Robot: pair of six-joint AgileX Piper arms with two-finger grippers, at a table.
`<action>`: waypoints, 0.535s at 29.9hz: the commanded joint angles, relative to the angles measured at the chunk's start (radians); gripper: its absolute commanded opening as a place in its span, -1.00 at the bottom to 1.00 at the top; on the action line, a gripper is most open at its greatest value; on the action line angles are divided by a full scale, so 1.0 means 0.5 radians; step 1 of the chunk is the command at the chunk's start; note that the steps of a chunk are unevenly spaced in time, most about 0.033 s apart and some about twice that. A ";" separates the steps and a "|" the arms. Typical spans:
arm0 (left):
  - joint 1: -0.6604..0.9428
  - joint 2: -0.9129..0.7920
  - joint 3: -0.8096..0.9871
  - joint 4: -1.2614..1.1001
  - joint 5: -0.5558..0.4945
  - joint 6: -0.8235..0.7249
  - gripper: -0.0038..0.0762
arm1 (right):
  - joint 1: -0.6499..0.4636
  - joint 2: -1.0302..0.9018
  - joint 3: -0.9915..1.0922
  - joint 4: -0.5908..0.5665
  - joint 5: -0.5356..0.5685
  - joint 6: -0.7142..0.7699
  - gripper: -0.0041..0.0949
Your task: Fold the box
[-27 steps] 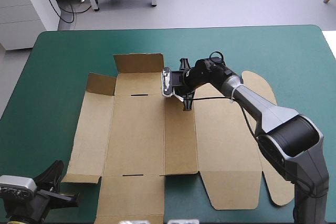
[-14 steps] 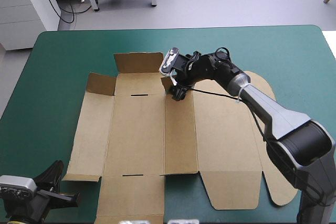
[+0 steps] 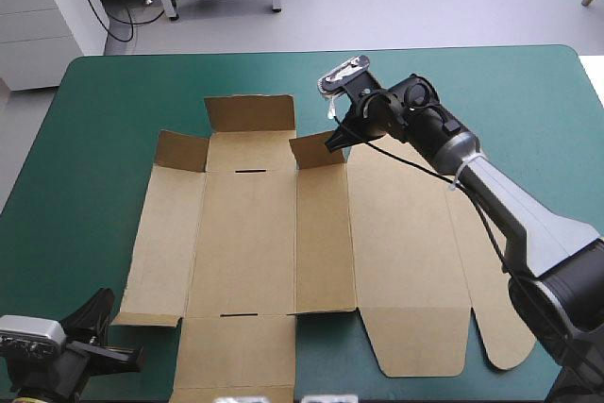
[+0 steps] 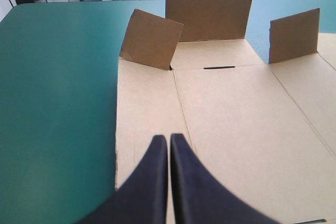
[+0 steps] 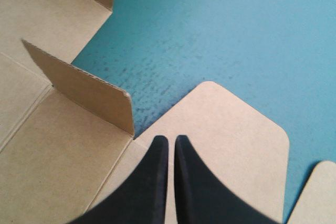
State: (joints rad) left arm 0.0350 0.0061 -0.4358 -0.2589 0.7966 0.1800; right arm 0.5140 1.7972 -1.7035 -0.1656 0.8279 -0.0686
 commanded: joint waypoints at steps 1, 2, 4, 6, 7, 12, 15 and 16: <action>-0.010 0.049 -0.045 0.017 -0.152 -0.001 -0.92 | -0.004 -0.173 -0.031 -0.156 -0.024 0.202 -0.92; -0.010 0.049 -0.045 0.017 -0.152 -0.001 -0.92 | -0.004 -0.202 0.003 -0.172 0.010 0.211 -0.92; -0.010 0.049 -0.045 0.017 -0.152 -0.001 -0.92 | -0.004 -0.286 0.132 -0.215 -0.001 0.244 -0.92; -0.010 0.049 -0.045 0.017 -0.152 -0.001 -0.92 | -0.004 -0.429 0.370 -0.234 -0.089 0.291 -0.92; -0.010 0.049 -0.045 0.017 -0.152 -0.001 -0.92 | -0.004 -0.502 0.483 -0.234 -0.146 0.323 -0.92; -0.010 0.049 -0.045 0.017 -0.152 -0.001 -0.92 | -0.004 -0.994 1.157 -0.230 -0.500 0.510 -0.92; -0.010 0.049 -0.045 0.017 -0.152 -0.001 -0.92 | -0.004 -1.232 1.388 -0.226 -0.492 0.513 -0.92; -0.010 0.049 -0.045 0.017 -0.152 -0.001 -0.92 | -0.004 -1.312 1.456 -0.221 -0.472 0.513 -0.92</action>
State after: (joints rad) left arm 0.0350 0.0061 -0.4358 -0.2372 0.7966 0.1800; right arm 0.5140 1.2628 -1.0334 -0.2565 0.6452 0.1802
